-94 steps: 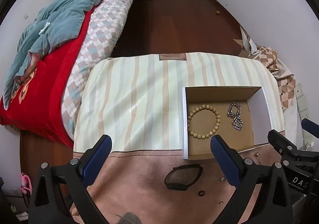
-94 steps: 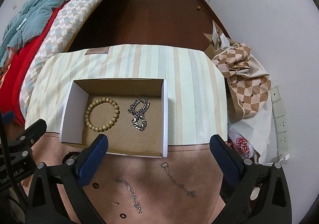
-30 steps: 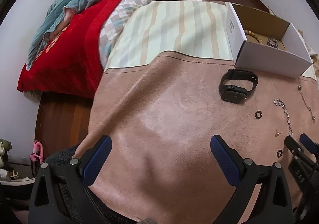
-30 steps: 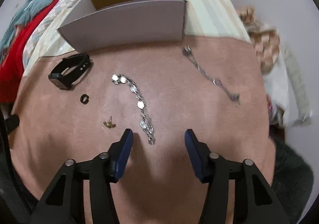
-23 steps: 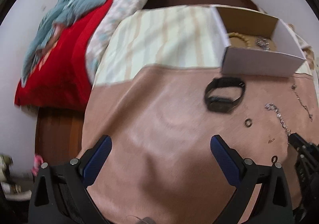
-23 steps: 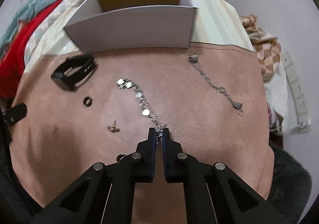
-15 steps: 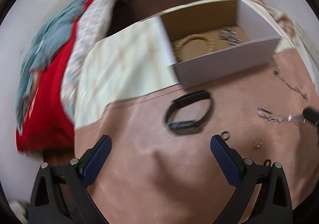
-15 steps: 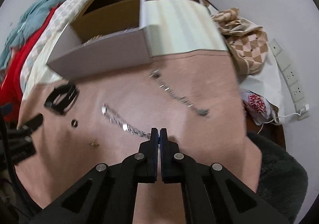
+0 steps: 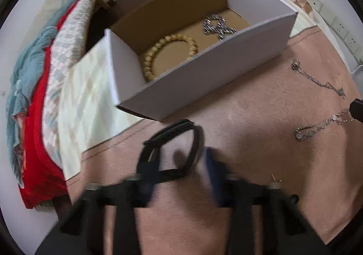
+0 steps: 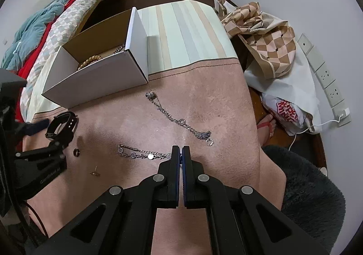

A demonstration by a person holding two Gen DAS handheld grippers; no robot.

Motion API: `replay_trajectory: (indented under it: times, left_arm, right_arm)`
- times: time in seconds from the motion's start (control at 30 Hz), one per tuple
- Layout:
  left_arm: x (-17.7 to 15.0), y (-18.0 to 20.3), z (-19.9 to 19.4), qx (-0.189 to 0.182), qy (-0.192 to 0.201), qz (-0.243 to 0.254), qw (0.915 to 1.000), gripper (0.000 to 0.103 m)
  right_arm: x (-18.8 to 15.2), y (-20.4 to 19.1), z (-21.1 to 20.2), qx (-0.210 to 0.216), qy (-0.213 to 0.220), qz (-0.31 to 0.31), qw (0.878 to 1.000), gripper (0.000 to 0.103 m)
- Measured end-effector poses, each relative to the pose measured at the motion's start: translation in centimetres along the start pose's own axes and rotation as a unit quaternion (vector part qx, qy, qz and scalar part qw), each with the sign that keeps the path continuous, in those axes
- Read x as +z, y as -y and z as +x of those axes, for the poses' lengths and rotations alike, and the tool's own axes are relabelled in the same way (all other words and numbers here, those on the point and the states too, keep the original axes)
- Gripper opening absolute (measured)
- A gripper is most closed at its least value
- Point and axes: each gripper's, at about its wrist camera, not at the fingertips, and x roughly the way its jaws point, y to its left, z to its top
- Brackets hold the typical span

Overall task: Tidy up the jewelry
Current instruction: 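Grasp the black watch band with left tool while right tool grasps a thin silver chain, then lower the watch band and chain into the white box and release both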

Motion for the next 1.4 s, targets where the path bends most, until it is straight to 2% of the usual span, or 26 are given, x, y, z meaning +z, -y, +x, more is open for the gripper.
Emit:
replay_trajectory:
  times: [0.07, 0.3, 0.57, 0.73, 0.9, 1.07, 1.23, 1.4]
  left_arm:
    - [-0.1, 0.0, 0.1, -0.016, -0.003, -0.003, 0.9999, 0.005]
    - [-1.2, -1.6, -1.9, -0.077, 0.003, -0.056, 0.9954, 0.003]
    - [-2.3, -4.7, -7.2, -0.145, 0.039, -0.123, 0.9809, 0.003]
    - [-0.9, -7.4, -10.7, -0.178, 0.072, -0.153, 0.9694, 0.003]
    - [2.6, -10.0, -13.0, -0.200, 0.103, -0.175, 0.9586, 0.003]
    - [6.3, -11.5, -11.6, -0.219, 0.094, -0.192, 0.9520, 0.003]
    - [8.7, -11.4, -7.9, -0.231, 0.057, -0.199, 0.9508, 0.003]
    - [9.6, -11.1, -4.2, -0.239, 0.019, -0.208, 0.9483, 0.004]
  right_arm:
    - [0.0, -0.1, 0.0, 0.006, -0.001, -0.001, 1.000, 0.002]
    - [0.4, -1.1, -2.0, 0.057, 0.004, 0.003, 0.998, 0.002]
    - [2.2, -3.7, -7.1, 0.115, 0.033, -0.023, 0.993, 0.002]
    - [4.5, -5.5, -10.9, 0.141, 0.064, -0.042, 0.987, 0.002]
    - [8.3, -7.1, -13.9, 0.154, 0.101, -0.058, 0.981, 0.002]
    - [12.2, -8.5, -13.2, 0.146, 0.111, -0.072, 0.980, 0.002]
    - [15.3, -9.0, -9.6, 0.136, 0.081, -0.071, 0.985, 0.002]
    - [17.1, -8.5, -5.5, 0.120, 0.041, -0.067, 0.990, 0.002]
